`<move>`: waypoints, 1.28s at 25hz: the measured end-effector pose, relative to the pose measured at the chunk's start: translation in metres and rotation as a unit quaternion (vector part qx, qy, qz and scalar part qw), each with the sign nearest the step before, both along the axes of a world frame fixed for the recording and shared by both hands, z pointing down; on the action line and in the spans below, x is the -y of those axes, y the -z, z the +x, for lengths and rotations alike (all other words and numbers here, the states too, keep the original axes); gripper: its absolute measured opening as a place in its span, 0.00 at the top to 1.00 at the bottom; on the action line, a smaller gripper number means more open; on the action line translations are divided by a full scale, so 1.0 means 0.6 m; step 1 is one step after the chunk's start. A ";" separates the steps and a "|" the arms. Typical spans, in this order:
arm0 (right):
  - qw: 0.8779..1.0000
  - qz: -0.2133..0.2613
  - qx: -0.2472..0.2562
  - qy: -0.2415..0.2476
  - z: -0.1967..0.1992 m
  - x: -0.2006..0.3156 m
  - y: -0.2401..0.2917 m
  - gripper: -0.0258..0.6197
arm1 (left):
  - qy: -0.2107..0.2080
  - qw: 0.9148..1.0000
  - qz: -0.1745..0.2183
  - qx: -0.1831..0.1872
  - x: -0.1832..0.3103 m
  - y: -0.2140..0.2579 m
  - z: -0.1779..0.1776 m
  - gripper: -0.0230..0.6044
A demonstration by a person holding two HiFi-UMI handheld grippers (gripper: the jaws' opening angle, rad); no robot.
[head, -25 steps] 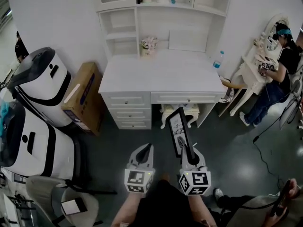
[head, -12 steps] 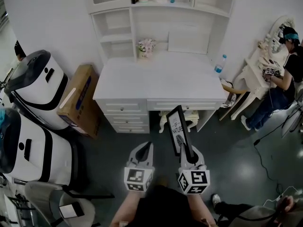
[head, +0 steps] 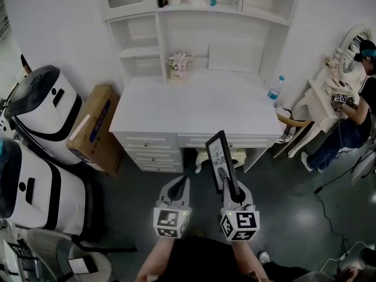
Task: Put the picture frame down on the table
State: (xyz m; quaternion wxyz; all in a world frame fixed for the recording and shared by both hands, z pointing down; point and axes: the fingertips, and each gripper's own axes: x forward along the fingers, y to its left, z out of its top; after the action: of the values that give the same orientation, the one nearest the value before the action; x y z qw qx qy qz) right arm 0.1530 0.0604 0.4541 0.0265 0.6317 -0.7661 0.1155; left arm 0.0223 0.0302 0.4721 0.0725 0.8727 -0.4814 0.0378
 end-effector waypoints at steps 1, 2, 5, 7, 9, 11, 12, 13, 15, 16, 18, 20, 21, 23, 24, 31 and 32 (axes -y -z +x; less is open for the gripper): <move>1.000 -0.001 0.001 0.001 0.003 0.006 -0.002 0.94 | 0.001 1.000 -0.001 0.001 0.005 -0.001 0.003 0.95; 1.000 -0.002 0.002 0.002 0.005 0.012 -0.003 0.94 | 0.002 1.000 -0.002 0.002 0.010 -0.001 0.005 0.95; 1.000 -0.005 0.006 0.005 0.011 0.027 -0.006 0.94 | 0.005 1.000 -0.004 0.005 0.022 -0.003 0.009 0.95; 1.000 -0.007 0.006 0.008 0.011 0.038 -0.007 0.94 | 0.010 1.000 -0.006 0.006 0.031 -0.005 0.006 0.95; 1.000 -0.008 0.007 0.011 0.008 0.049 -0.008 0.94 | 0.015 1.000 -0.009 0.007 0.039 -0.007 0.001 0.95; 1.000 -0.011 0.008 0.013 0.003 0.058 -0.011 0.94 | 0.018 1.000 -0.012 0.006 0.046 -0.008 -0.004 0.95; 1.000 -0.013 0.009 0.015 0.000 0.063 -0.012 0.94 | 0.020 1.000 -0.014 0.006 0.050 -0.010 -0.008 0.95; 1.000 -0.014 0.010 0.016 -0.004 0.067 -0.013 0.94 | 0.022 1.000 -0.015 0.006 0.054 -0.011 -0.010 0.95; 1.000 -0.017 0.012 0.019 -0.009 0.078 -0.015 0.94 | 0.024 1.000 -0.017 0.005 0.065 -0.014 -0.015 0.95; 1.000 -0.018 0.013 0.019 -0.011 0.084 -0.016 0.94 | 0.024 1.000 -0.018 0.005 0.071 -0.014 -0.016 0.95; 1.000 -0.019 0.015 0.020 -0.016 0.099 -0.018 0.94 | 0.024 1.000 -0.018 0.005 0.086 -0.014 -0.020 0.95; 0.999 -0.020 0.015 0.022 -0.022 0.119 -0.017 0.94 | 0.026 0.999 -0.018 0.005 0.105 -0.013 -0.027 0.95; 0.999 -0.020 0.015 0.023 -0.026 0.130 -0.017 0.94 | 0.028 0.999 -0.018 0.005 0.115 -0.012 -0.031 0.95; 0.999 -0.021 0.015 0.023 -0.034 0.154 -0.016 0.94 | 0.031 0.999 -0.018 0.004 0.138 -0.010 -0.041 0.95; 0.999 -0.021 0.016 0.024 -0.040 0.166 -0.016 0.94 | 0.032 0.999 -0.018 0.004 0.151 -0.009 -0.048 0.95; 0.999 -0.029 0.022 0.024 -0.074 0.254 -0.018 0.94 | 0.036 0.999 -0.021 0.003 0.241 -0.004 -0.084 0.95; 0.999 -0.029 0.023 0.024 -0.078 0.266 -0.018 0.94 | 0.035 0.999 -0.021 0.003 0.253 -0.004 -0.089 0.95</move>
State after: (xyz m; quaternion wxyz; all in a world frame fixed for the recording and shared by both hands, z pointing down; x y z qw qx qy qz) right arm 0.1059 -0.0993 0.4647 0.0302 0.6093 -0.7777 0.1519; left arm -0.0310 -0.1218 0.4746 0.0901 0.8533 -0.5113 0.0480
